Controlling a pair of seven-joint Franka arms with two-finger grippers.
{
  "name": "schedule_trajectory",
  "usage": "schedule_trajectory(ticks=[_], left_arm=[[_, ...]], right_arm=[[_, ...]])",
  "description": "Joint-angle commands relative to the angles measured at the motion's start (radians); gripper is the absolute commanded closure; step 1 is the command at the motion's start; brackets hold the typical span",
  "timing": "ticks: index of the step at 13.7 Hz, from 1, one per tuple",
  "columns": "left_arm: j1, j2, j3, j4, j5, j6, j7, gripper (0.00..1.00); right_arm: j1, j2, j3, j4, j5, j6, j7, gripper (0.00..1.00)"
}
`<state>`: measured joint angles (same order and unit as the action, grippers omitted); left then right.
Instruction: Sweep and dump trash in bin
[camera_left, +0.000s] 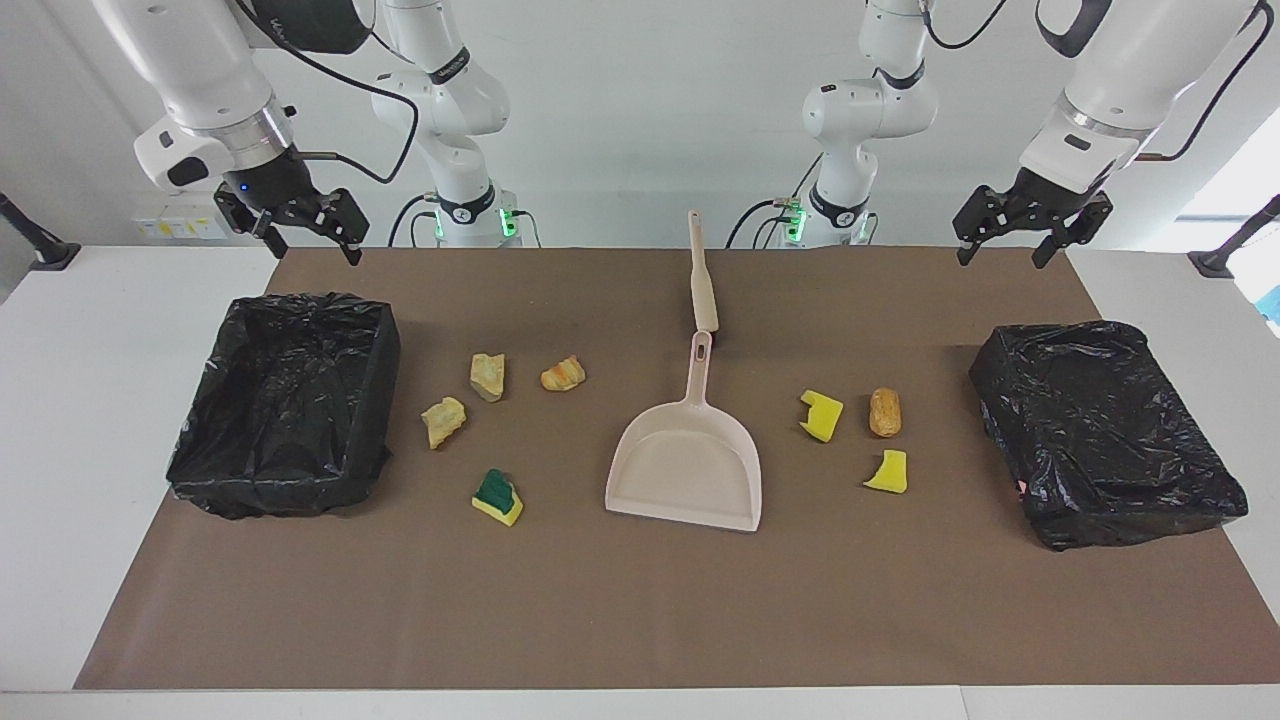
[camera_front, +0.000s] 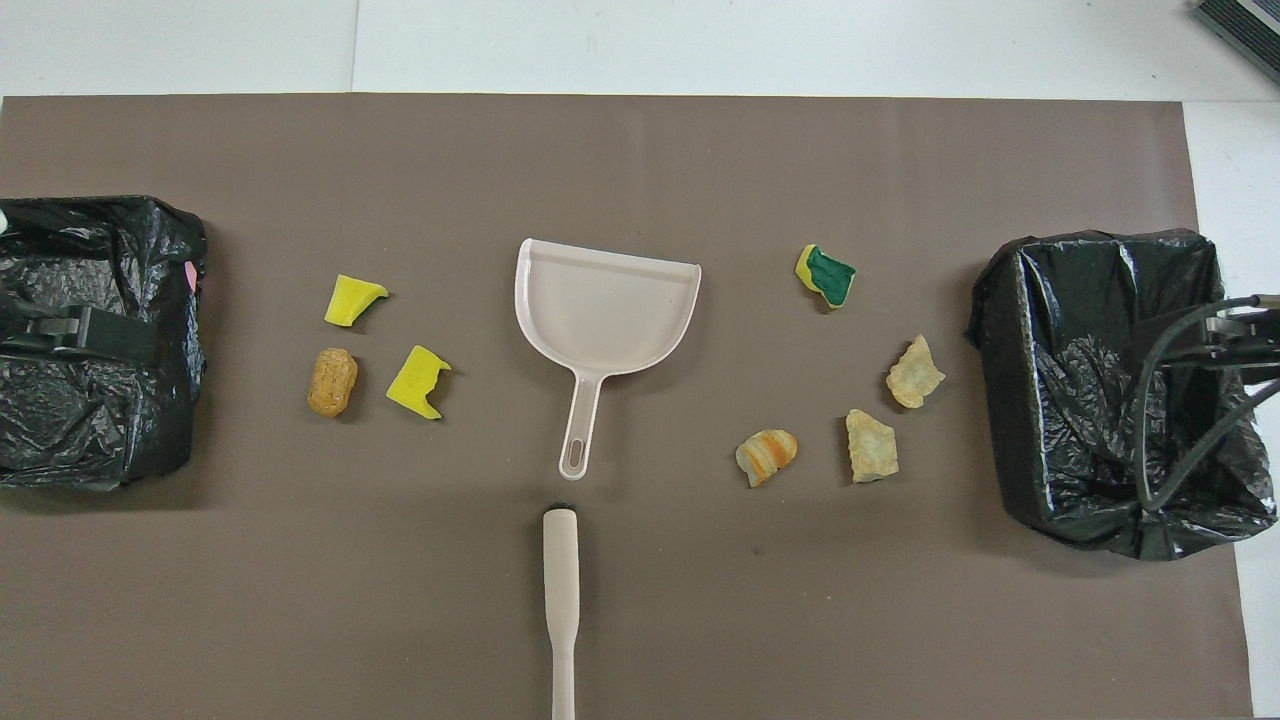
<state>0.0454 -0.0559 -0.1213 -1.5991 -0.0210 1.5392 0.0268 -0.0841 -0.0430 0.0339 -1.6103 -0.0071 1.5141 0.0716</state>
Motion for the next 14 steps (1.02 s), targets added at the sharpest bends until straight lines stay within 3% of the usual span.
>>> schedule_trajectory(ticks=[1, 14], left_arm=[[0.005, -0.016, -0.003, -0.004, 0.004, -0.004, -0.01, 0.0], [-0.009, -0.056, -0.006, -0.077, -0.013, 0.004, -0.011, 0.0]], right_arm=[[-0.005, 0.0, 0.004, 0.012, 0.001, -0.017, -0.013, 0.0], [-0.003, -0.003, 0.006, 0.004, 0.002, -0.017, -0.024, 0.0]])
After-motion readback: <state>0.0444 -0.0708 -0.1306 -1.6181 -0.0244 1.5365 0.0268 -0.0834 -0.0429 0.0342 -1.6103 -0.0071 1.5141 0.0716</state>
